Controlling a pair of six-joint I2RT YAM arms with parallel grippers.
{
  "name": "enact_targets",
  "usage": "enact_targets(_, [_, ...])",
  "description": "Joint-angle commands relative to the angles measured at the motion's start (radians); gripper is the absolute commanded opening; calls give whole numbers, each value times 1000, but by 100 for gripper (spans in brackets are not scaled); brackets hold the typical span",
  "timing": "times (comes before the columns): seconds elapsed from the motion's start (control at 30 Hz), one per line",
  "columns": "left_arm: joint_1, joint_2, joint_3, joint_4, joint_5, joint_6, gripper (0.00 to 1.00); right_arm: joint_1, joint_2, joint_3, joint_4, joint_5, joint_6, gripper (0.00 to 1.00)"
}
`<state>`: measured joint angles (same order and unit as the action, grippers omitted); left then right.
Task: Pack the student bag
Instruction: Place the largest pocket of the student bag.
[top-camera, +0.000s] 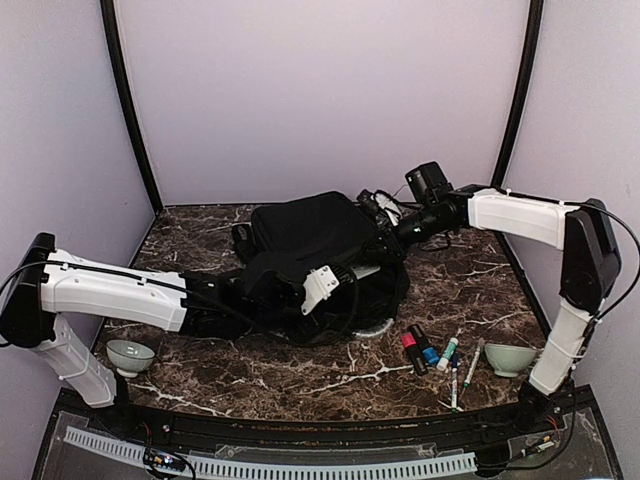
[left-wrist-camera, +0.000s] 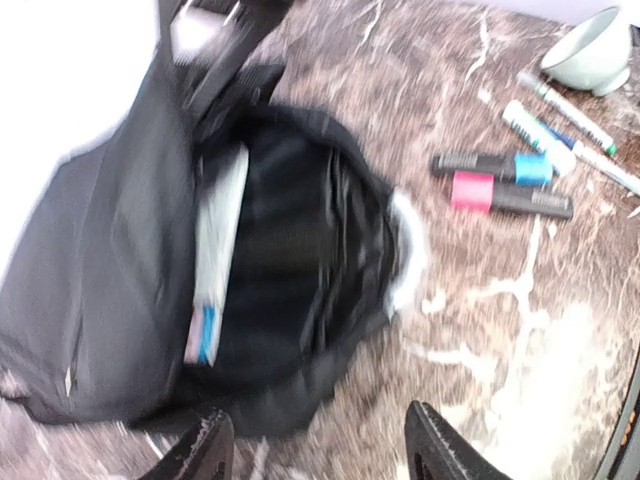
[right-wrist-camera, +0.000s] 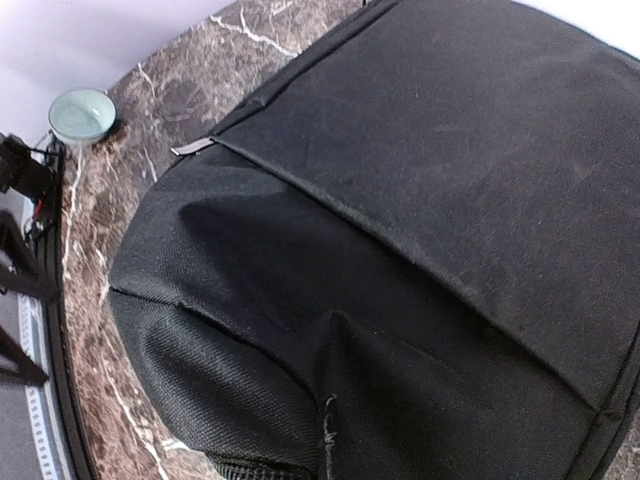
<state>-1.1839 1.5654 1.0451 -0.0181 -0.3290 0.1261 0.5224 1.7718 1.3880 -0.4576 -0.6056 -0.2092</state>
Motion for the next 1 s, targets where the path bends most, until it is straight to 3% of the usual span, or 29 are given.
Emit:
enact_targets(0.0, [43,-47,-95,-83,24,-198,61,-21,43,-44,-15,109,-111,6])
enact_targets(0.13, [148,-99,-170,-72,74,-289,61,-20,70,-65,-76,93,-175,24])
enact_targets(0.3, [300,-119,-211,-49,181,-345,64,-18,133,13,-316,47,-336,52])
enact_targets(0.53, [467,-3,-178,-8,369,-331,65,-18,103,105,-482,-1,-450,70])
enact_targets(0.57, [484,18,-172,-3,386,-322,65,-18,100,128,-507,-16,-460,90])
enact_targets(0.6, [501,31,-170,9,403,-308,65,-18,101,154,-532,-34,-469,98])
enact_targets(0.83, [603,123,-167,107,587,-225,65,-18,90,246,-475,-93,-390,100])
enact_targets(0.97, [620,168,-151,119,578,-183,60,-17,72,252,-361,-118,-308,100])
